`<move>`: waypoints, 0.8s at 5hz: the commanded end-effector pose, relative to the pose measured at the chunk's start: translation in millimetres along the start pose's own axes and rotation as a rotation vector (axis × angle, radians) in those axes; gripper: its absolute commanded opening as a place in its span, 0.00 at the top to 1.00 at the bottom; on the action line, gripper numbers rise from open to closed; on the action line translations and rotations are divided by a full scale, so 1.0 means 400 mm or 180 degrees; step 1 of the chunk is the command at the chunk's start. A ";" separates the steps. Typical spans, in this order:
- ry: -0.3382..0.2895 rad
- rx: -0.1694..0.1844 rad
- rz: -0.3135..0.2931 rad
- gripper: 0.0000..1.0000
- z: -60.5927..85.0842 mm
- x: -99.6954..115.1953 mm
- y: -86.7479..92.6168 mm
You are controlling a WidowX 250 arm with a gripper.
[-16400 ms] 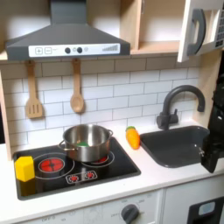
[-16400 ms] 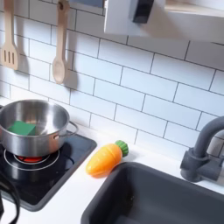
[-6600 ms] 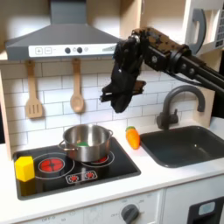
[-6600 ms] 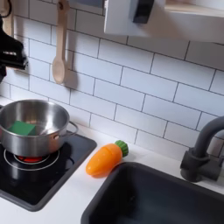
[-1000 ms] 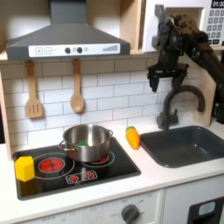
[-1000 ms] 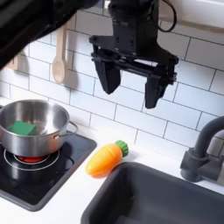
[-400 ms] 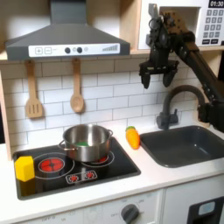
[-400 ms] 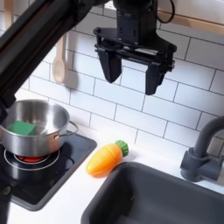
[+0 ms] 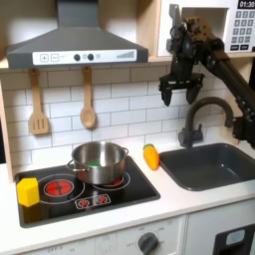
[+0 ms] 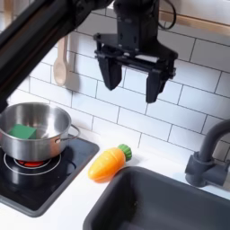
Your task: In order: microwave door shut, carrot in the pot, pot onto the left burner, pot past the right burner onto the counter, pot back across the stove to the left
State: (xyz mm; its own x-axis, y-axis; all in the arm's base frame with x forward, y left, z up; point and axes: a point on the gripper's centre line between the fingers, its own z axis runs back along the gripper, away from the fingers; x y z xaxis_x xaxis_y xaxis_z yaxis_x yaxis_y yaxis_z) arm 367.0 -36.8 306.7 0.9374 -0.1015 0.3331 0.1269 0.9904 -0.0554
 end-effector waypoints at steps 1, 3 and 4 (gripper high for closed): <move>-0.0052 0.0048 0.0014 0.00 0.041 -0.095 0.018; -0.0061 0.0304 0.0187 0.00 0.034 -0.166 0.125; -0.0031 0.0447 0.0301 0.00 0.010 -0.164 0.185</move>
State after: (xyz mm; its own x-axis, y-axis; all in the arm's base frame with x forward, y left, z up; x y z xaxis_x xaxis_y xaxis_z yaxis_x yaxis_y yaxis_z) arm 310.3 42.1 290.4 0.9334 -0.0134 0.3585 -0.0032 0.9990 0.0456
